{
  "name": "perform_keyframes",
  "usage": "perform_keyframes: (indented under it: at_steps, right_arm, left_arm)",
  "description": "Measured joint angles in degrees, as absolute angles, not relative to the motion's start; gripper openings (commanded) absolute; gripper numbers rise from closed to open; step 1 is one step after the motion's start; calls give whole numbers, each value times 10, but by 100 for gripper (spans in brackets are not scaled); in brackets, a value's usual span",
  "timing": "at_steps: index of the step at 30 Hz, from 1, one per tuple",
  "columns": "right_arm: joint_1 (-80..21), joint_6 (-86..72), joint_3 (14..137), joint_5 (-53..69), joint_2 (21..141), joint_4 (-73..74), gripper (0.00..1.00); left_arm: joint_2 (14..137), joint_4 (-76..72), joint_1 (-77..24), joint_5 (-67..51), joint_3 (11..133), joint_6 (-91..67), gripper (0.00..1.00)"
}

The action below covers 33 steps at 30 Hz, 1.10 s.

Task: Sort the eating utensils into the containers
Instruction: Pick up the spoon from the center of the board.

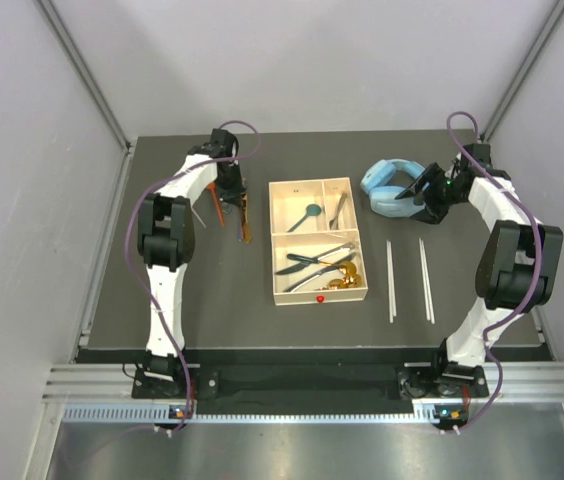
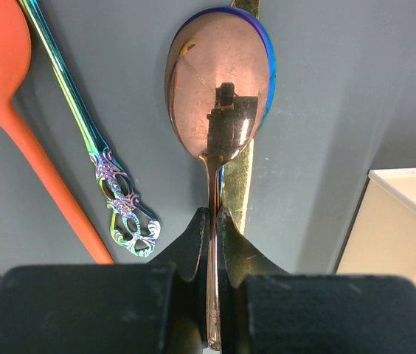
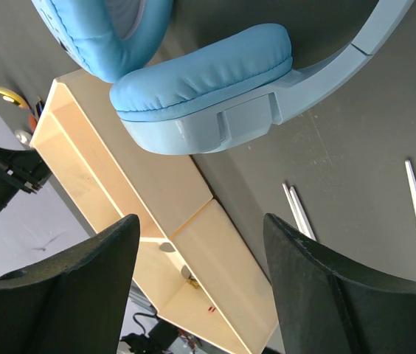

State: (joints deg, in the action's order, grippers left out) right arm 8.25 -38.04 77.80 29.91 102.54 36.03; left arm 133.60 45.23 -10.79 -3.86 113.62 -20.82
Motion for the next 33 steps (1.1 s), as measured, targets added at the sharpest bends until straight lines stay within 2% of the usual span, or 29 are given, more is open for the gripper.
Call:
perform_keyframes:
  at_steps: [2,5,9,27,33]
  right_arm:
    - [83,-380,778,299,1025,360,68]
    - [83,-380,778,299,1025,360,68]
    - [83,-380,778,299,1025,360,68]
    - [83,-381,778,302,1025,357,68]
    - [83,-380,778,302,1025,356,68]
  left_arm:
    - [1336,452,-108,-39,1136,-208,0]
    - [1334,450,-108,-41,1133,-206,9]
    - [1327,447,-107,-50,1122,-200,12]
    - [1295,449,-107,-83,1088,-193,16]
    - [1288,449,-107,-87,1088,-193,8]
